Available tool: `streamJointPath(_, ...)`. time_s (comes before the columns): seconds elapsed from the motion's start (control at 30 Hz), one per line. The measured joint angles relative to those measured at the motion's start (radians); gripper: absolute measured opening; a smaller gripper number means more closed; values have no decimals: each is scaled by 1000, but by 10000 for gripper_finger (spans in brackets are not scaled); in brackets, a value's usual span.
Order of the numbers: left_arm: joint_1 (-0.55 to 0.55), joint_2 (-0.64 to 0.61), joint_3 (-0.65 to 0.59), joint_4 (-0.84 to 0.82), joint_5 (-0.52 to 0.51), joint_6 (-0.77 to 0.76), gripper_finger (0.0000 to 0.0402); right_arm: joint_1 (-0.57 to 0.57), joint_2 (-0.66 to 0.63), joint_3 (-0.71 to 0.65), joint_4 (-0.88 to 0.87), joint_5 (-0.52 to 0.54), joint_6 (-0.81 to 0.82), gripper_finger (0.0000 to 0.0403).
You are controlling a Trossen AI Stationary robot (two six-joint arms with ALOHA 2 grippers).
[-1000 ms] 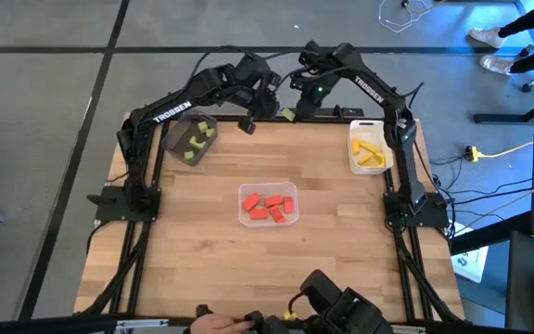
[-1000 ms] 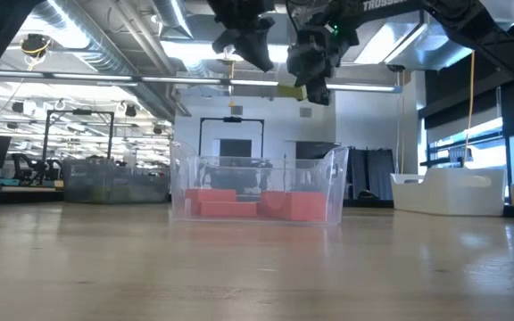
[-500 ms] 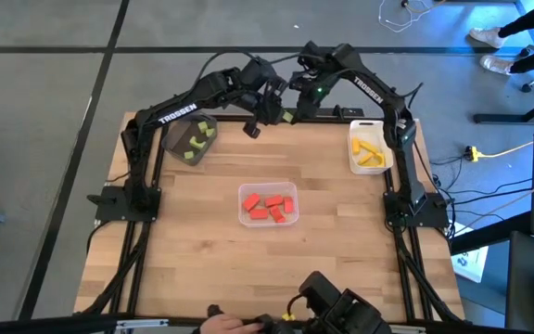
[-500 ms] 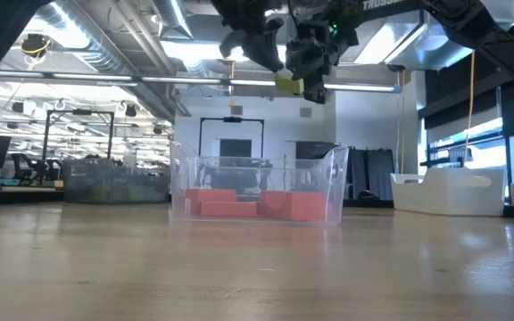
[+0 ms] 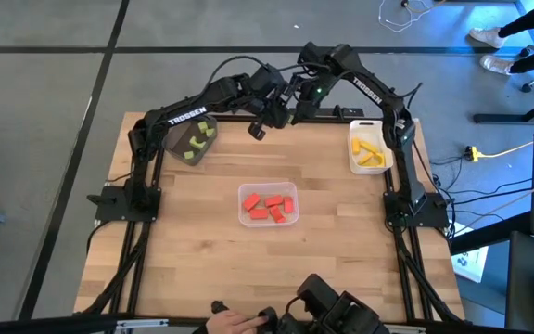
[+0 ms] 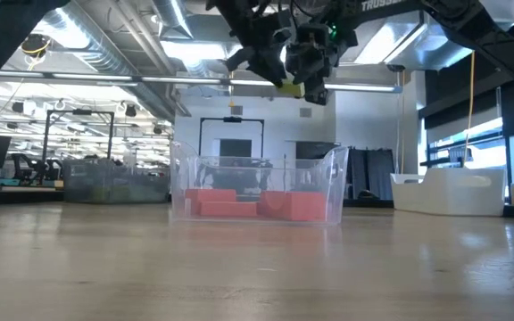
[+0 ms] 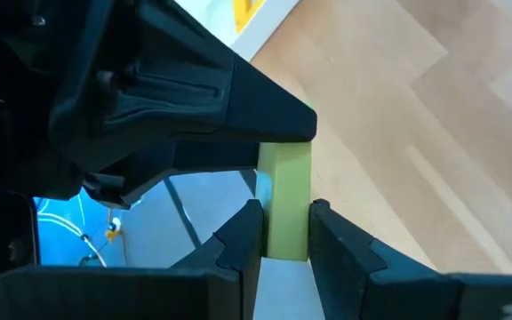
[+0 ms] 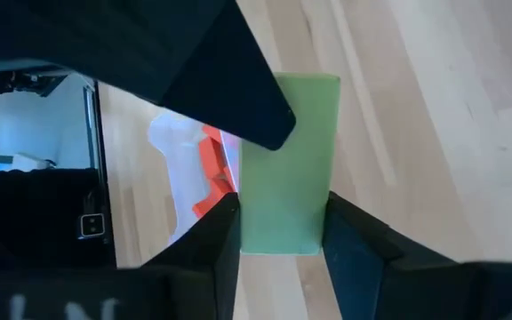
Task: Sort & place blocks by color
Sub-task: Put the green block into the black bin
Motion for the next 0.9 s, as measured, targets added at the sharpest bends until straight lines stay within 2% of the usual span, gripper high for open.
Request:
streamJointPath(0.23, 1, 11, 0, 10, -5, -1, 81, 0, 0, -1, 1, 2, 1, 126)
streamJointPath(0.43, -3, 10, 0, 8, -13, -17, 44, 0, 0, -1, -1, -6, 1, 126)
streamJointPath(0.9, -5, 10, 0, -14, -35, -30, 44, 0, 0, -1, 0, -1, 7, 126)
